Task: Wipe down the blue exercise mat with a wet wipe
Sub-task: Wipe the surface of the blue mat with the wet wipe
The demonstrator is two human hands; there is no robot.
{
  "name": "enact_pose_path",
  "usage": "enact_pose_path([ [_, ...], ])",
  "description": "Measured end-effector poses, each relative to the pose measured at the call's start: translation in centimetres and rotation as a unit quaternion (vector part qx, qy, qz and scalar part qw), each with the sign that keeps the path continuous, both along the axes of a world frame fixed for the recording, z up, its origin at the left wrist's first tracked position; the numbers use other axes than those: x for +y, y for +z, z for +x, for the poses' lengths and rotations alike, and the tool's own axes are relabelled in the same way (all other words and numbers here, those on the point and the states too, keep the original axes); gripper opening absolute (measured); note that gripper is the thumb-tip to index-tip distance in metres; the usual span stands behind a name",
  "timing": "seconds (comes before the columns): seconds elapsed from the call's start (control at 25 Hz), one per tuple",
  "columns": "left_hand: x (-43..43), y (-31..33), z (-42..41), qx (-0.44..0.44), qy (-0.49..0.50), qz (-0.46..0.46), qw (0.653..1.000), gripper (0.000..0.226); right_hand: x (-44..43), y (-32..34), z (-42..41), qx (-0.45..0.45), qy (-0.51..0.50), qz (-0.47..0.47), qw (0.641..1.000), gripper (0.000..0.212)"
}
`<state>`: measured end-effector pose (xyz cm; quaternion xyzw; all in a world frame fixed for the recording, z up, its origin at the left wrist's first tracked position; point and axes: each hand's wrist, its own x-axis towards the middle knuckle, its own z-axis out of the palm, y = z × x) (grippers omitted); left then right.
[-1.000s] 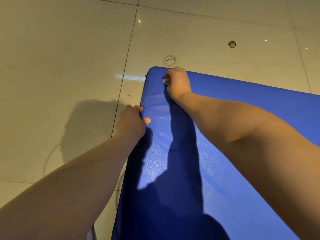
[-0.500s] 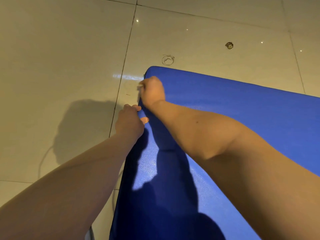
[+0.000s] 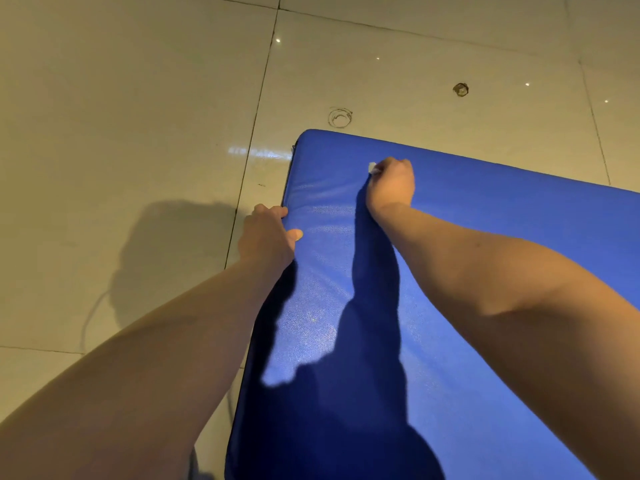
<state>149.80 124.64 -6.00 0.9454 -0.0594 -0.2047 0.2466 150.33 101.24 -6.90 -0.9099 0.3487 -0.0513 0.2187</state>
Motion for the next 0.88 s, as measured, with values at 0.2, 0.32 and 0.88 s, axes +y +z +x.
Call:
enact_pose_path([
  [0.2, 0.3, -0.7, -0.2, -0.011, -0.015, 0.018, 1.000, 0.027, 10.8, 0.0, 1.6, -0.017, 0.159, 0.051, 0.986, 0.022],
  [0.32, 0.5, -0.8, -0.3, -0.006, -0.023, 0.016, 1.000, 0.014, 12.7, 0.6, 1.3, -0.007, 0.260, 0.077, 0.963, 0.023],
  [0.88, 1.1, -0.5, -0.7, 0.014, -0.027, 0.011, 0.999, 0.053, 0.2, 1.2, -4.4, 0.029, -0.008, 0.035, 0.999, 0.028],
])
